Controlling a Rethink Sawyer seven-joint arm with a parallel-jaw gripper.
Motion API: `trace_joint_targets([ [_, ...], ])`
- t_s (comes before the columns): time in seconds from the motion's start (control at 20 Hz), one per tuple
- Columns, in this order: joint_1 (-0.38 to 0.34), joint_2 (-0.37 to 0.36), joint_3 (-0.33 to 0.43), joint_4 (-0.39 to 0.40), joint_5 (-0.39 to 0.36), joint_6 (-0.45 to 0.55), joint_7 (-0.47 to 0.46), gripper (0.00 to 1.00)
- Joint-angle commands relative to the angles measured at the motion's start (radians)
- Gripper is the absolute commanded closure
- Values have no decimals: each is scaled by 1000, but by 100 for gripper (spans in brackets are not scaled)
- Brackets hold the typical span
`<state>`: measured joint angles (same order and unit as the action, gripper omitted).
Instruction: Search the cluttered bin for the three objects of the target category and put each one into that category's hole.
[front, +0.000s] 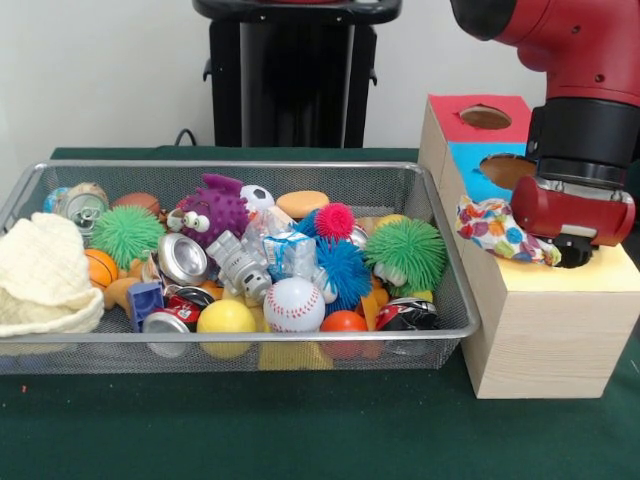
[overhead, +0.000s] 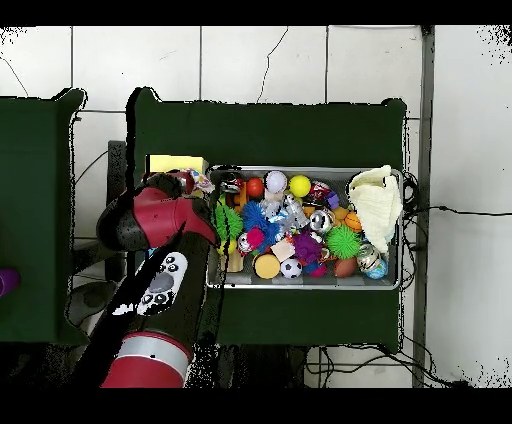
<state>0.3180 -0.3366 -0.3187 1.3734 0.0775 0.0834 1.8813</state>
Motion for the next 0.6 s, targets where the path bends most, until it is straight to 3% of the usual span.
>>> trace_joint_targets([
  [0.05, -58, 84, 119, 80, -54, 65, 73, 0],
  [0.6, -68, 50, 121, 45, -41, 158, 47, 0],
])
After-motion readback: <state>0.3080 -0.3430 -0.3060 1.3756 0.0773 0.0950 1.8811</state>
